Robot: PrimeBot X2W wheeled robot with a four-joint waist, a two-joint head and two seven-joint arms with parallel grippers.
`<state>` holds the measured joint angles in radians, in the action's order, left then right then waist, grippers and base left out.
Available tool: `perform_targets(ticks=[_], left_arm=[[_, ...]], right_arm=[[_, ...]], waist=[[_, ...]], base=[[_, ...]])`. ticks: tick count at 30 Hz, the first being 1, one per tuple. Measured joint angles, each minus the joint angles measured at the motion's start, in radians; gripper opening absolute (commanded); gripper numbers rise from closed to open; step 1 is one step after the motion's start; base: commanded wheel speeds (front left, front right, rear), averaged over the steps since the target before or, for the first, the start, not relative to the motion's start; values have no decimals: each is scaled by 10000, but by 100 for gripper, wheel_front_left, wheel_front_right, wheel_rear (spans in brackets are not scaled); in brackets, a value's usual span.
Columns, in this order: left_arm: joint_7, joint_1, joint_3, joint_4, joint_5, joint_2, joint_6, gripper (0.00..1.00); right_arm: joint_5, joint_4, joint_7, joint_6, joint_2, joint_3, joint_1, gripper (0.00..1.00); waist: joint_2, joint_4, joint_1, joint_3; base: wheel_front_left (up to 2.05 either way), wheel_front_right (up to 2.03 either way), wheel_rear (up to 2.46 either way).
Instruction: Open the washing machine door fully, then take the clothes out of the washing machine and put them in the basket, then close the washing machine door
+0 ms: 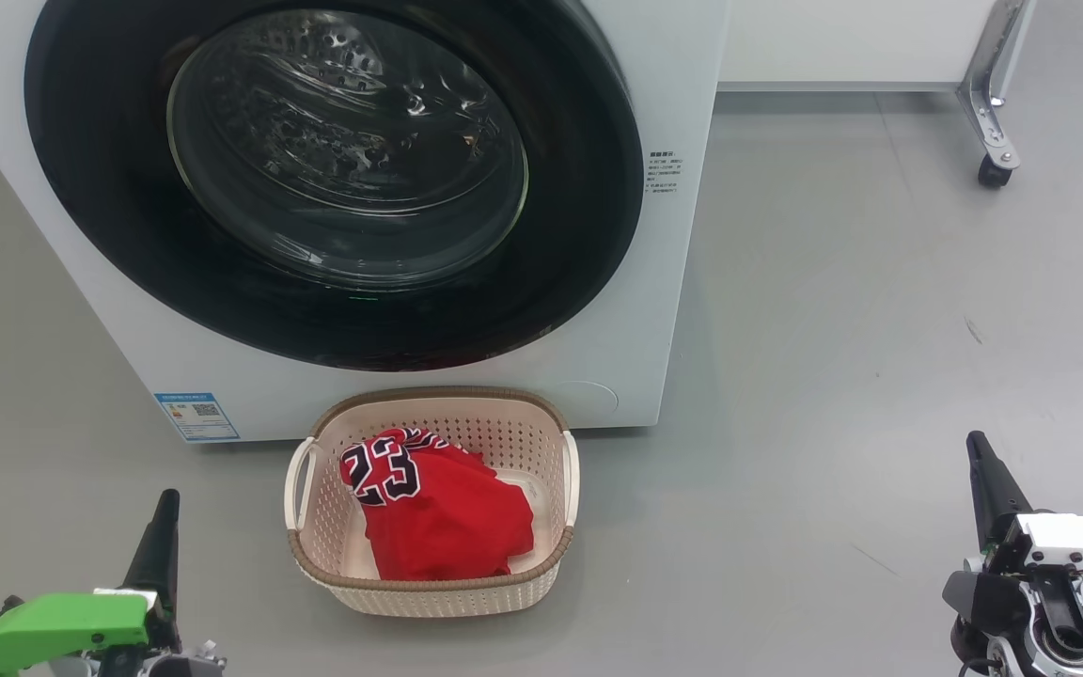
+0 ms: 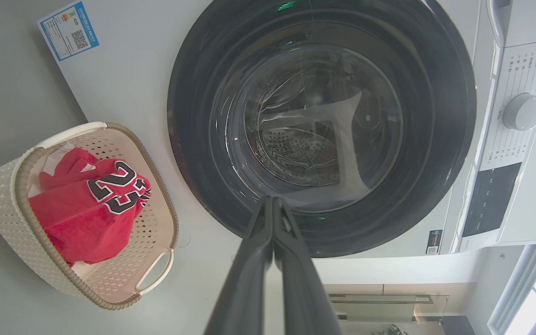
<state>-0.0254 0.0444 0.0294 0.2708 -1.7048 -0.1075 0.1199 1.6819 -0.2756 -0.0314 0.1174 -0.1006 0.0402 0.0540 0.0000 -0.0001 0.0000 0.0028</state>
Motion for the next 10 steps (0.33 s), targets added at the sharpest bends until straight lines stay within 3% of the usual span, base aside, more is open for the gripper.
perform_targets(ticks=[10], left_arm=[[-2, 13, -10, 17, 0, 4, 0, 0]], right_arm=[[0, -10, -2, 38, 17, 13, 3, 0]], waist=[[0, 0, 0, -1]], base=[[0, 0, 0]])
